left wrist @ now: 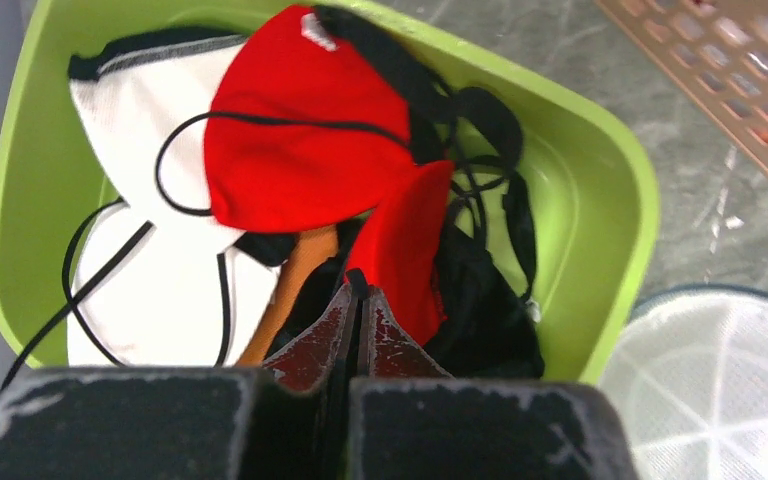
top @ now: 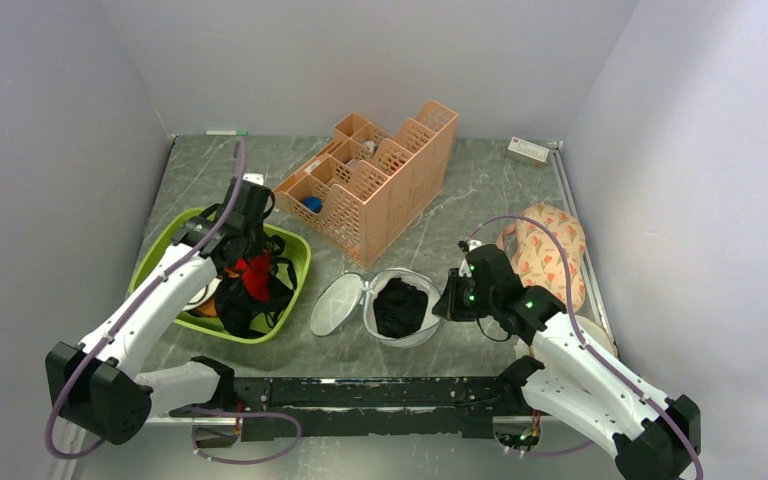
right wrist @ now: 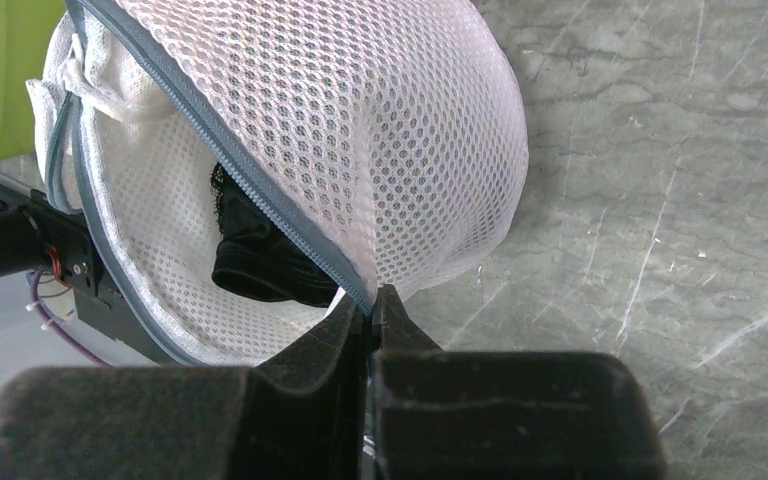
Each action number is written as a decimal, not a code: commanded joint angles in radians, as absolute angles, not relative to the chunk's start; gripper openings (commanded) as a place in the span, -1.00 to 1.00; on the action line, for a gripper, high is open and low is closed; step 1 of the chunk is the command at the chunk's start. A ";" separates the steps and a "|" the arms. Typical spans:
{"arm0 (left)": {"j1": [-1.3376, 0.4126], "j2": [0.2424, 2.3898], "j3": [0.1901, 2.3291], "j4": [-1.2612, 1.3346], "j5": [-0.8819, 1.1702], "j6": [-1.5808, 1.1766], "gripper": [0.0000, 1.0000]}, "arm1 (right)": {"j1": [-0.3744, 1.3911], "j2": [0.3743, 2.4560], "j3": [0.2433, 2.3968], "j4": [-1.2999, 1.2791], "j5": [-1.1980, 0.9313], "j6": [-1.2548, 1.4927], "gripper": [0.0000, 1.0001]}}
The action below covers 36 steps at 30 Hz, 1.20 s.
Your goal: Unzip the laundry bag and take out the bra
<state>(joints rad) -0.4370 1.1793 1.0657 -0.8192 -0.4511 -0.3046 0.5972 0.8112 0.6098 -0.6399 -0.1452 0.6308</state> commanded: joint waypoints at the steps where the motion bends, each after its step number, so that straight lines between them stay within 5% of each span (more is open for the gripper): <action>1: -0.325 1.127 1.011 -0.732 -0.372 -0.385 -0.86 | 0.600 0.800 0.593 -0.626 -0.150 0.623 -1.00; 6: -0.228 1.123 0.964 -0.742 -0.318 -0.400 -0.80 | 0.599 0.807 0.594 -0.623 -0.156 0.622 -1.00; 13: -0.224 1.031 1.011 -0.801 -0.317 -0.446 0.39 | 0.599 0.807 0.591 -0.623 -0.153 0.622 -1.00; 18: -0.224 0.944 1.067 -0.801 -0.236 -0.475 0.77 | 0.598 0.809 0.595 -0.623 -0.145 0.627 -1.00; 31: -0.233 0.845 0.949 -0.566 0.369 -0.633 0.82 | 0.599 0.803 0.595 -0.622 -0.141 0.634 -1.00; 36: -0.391 0.817 0.870 -0.484 0.338 -0.684 0.78 | 0.599 0.810 0.588 -0.606 -0.151 0.638 -1.00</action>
